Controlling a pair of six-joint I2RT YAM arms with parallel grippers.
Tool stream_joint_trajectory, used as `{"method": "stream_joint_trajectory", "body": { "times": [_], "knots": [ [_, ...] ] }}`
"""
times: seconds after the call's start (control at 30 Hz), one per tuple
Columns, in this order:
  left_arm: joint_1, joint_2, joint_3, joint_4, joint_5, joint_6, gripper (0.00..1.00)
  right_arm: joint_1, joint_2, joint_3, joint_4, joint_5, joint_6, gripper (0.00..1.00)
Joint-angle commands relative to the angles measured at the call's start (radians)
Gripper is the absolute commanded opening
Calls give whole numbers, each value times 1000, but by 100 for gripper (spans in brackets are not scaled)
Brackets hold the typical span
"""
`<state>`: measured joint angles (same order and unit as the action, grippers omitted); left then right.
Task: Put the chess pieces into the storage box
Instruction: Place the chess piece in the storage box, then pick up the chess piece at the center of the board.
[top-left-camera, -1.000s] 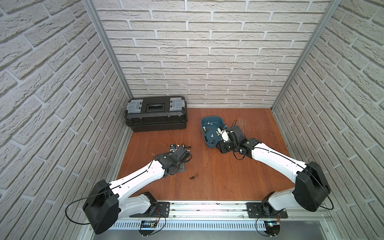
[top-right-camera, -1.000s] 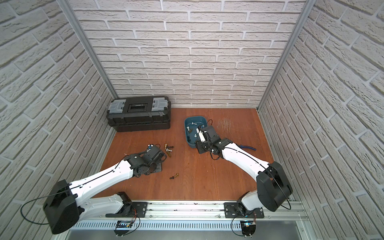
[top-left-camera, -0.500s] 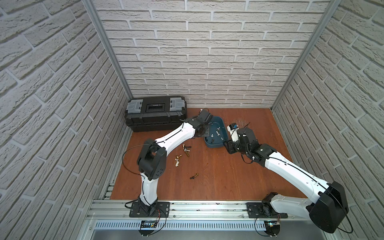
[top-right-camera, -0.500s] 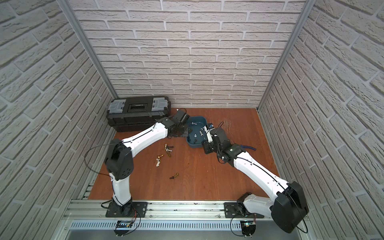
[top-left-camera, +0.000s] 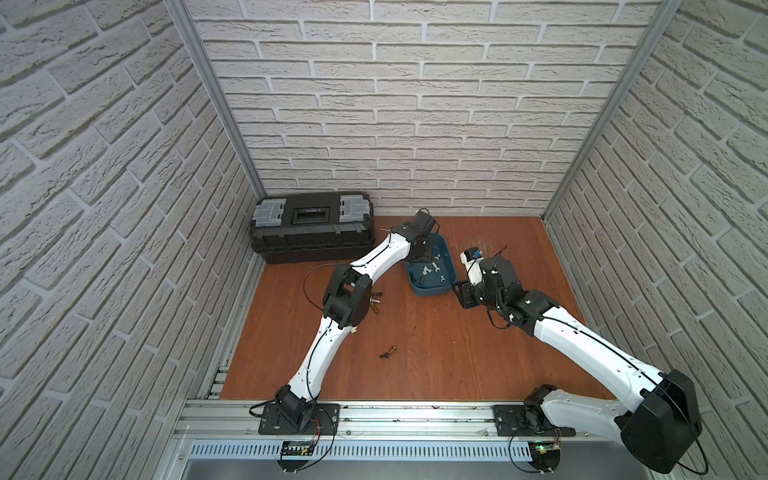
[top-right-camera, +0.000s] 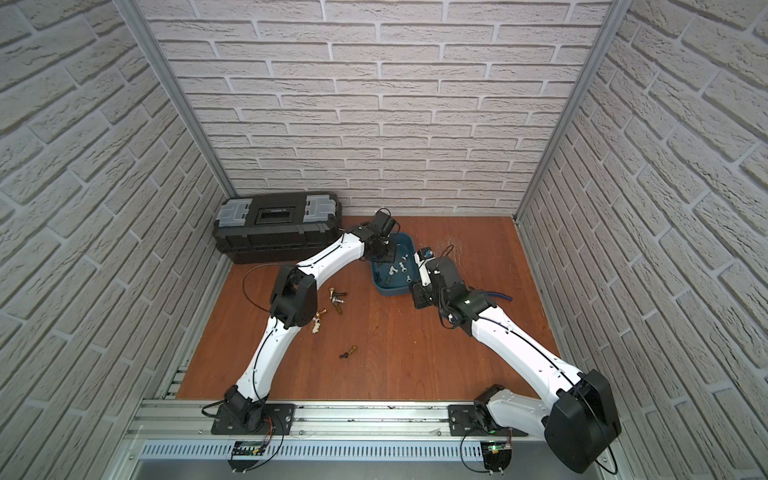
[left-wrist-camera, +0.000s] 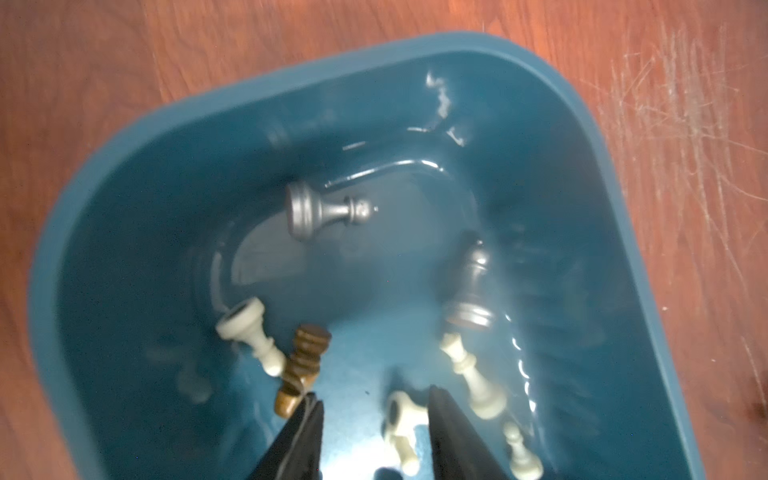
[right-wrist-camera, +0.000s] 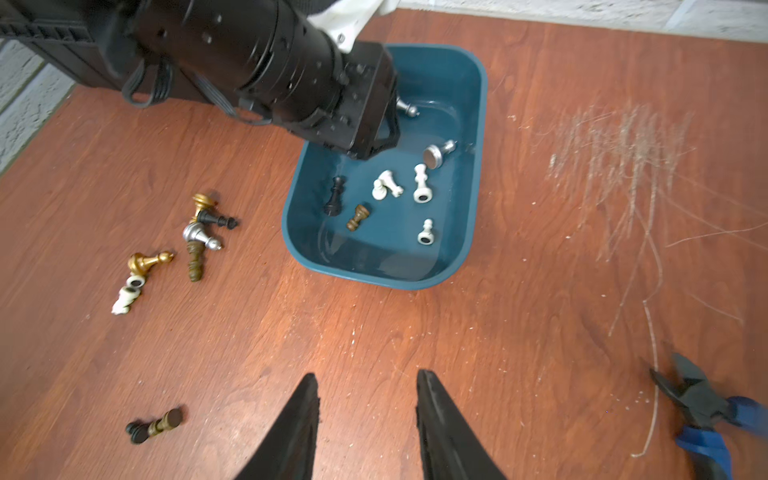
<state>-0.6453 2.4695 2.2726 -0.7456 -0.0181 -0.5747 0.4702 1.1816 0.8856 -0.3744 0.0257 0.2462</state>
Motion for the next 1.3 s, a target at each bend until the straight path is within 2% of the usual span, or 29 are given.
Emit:
{"method": "stream_joint_trajectory", "body": {
  "times": [0.0, 0.1, 0.27, 0.43, 0.53, 0.77, 0.83, 1.03, 1.13, 1.27],
  "knots": [
    [5, -51, 25, -6, 14, 10, 48, -2, 9, 8, -24, -85, -12, 42],
    [-2, -156, -78, 23, -3, 7, 48, 13, -12, -11, -45, -180, -28, 42],
    [-23, -423, -390, 91, -58, 2, 48, 106, 33, -26, -93, -297, -72, 41],
    [-41, -692, -773, 138, -93, -64, 47, 252, 125, -28, -60, -329, -84, 39],
    [-61, -835, -981, 147, -112, -118, 47, 340, 188, -5, -35, -342, -121, 41],
    [-94, -1202, -1357, 143, -186, -273, 47, 445, 339, 71, -43, -256, -326, 46],
    [-94, -1305, -1440, 138, -212, -312, 47, 447, 369, 89, -42, -225, -379, 47],
    [-57, -1540, -1593, 89, -250, -372, 48, 447, 450, 147, -53, -279, -534, 47],
    [-35, -1594, -1603, 37, -263, -357, 48, 456, 483, 124, 1, -340, -658, 46],
    [-13, -1631, -1622, 15, -270, -355, 48, 460, 488, 108, 68, -339, -729, 46]
  ]
}}
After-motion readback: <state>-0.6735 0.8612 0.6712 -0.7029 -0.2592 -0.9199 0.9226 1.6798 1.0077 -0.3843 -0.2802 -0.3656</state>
